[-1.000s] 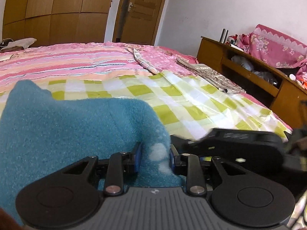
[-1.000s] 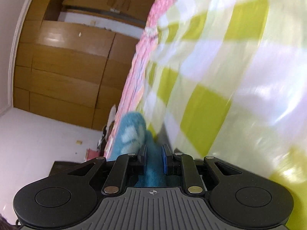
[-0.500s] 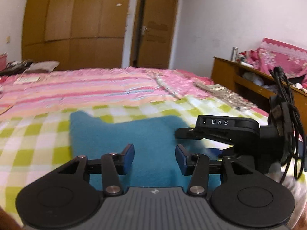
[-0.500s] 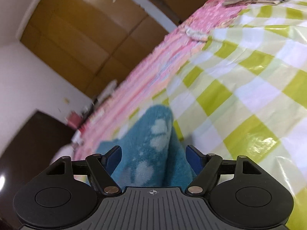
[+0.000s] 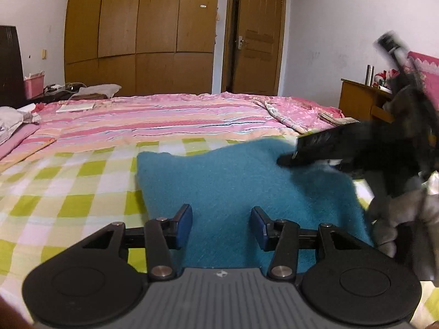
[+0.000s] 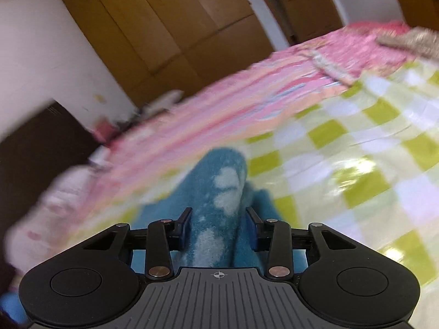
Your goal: Fold small clothes
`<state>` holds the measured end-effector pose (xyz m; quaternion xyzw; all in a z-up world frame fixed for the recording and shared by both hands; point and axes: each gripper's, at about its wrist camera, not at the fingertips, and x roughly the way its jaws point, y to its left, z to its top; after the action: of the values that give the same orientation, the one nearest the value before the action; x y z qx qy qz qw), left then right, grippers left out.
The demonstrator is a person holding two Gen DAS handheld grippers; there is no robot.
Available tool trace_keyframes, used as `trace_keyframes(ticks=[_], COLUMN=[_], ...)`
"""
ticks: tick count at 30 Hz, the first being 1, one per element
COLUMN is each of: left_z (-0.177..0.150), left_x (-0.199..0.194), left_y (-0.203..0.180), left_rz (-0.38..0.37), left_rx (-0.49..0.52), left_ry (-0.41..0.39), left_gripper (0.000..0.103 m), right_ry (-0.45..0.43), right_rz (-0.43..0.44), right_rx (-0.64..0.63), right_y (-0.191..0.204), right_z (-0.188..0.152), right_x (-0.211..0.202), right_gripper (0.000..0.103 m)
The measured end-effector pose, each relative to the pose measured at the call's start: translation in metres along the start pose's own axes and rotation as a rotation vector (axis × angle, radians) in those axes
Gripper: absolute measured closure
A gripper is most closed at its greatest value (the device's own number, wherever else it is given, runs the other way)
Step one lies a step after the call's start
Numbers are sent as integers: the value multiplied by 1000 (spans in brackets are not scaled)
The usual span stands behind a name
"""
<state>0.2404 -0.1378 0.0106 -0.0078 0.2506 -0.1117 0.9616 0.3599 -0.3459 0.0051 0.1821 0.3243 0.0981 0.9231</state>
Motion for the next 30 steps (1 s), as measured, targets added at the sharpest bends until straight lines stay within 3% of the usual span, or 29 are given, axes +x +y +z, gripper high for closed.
trace_keyframes(ticks=[4, 8, 11, 13, 15, 16, 18, 19, 23, 27, 30], left_z=[4, -4, -13, -15, -13, -13, -14, -14, -15, -18, -18], left_x=[-14, -23, -22, -20, -16, -13, -8, -7, 3, 21, 24], left_y=[11, 34, 43, 45, 42, 40, 39, 40, 44, 45, 51], left_rz=[-21, -28, -34, -36, -47, -53, -68, -80, -128, -153, -192], left_rx=[-43, -103, -146, -167, -171, -162, -159, -165, -215, -256, -283], left_ry=[9, 51, 86, 92, 96, 104, 113, 115, 149, 163, 174], left_gripper=[51, 51, 50, 50, 50, 49, 48, 47, 40, 25, 28], right_ry=[24, -16, -47, -28, -10, 16, 50, 54, 78, 151, 148], right_rz=[25, 71, 117, 77, -49, -107, -84, -64, -40, 83, 117], right_rx=[128, 121, 40, -77, -195, -204, -48, 17, -7, 174, 237], right_y=[-26, -20, 3, 23, 29, 20, -13, -24, -27, -48, -53], right_z=[-2, -3, -6, -12, -21, -25, -27, -26, -25, -27, -34], right_x=[-1, -35, -62, -66, -55, -43, -33, -33, -27, -10, -7], right_gripper=[38, 37, 26, 26, 29, 22, 12, 12, 7, 5, 6])
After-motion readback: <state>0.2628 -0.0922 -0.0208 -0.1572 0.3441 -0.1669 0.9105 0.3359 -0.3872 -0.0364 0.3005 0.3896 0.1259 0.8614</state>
